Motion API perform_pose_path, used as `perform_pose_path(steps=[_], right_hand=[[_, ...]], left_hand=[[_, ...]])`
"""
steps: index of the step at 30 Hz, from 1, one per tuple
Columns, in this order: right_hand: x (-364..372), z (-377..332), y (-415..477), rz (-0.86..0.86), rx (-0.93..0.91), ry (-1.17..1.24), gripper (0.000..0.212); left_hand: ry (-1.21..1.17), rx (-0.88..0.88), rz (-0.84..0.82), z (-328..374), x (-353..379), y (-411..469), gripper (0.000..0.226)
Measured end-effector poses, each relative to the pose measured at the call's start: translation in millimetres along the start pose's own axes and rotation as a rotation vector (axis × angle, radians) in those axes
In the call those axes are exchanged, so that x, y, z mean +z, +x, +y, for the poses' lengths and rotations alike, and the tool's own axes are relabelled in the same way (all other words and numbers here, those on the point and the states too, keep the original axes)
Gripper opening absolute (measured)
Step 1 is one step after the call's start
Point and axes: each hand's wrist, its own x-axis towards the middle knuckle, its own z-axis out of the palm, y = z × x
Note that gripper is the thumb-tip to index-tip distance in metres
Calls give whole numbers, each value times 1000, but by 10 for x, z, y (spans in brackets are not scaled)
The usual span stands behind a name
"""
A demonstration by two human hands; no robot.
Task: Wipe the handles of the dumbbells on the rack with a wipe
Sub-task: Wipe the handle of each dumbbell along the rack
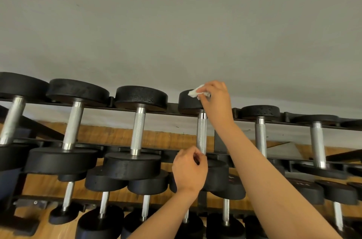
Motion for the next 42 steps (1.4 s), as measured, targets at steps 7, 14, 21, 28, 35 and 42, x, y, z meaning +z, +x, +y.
perform_pose_path(steps=[7,14,21,28,35,42], right_hand=[[-28,45,-207,-11,35,49,12],[-80,-24,-241,4,96,122,21],[-75,1,-286,23,138,212,24],[-127,54,-626,102,192,220,27],[-6,247,-1491,162,380,202,21],[328,155,-1772,66,272,-37,30]], left_hand=[[-70,-35,-43,-4,-21,13,14],[-340,39,-132,140,-404,359,25],[-233,391,-47,582,-541,1066,24],[-77,466,-91,563,-473,1275,22],[-15,489,-35,554,-399,1207,18],[-23,455,-83,595,-413,1311,13]])
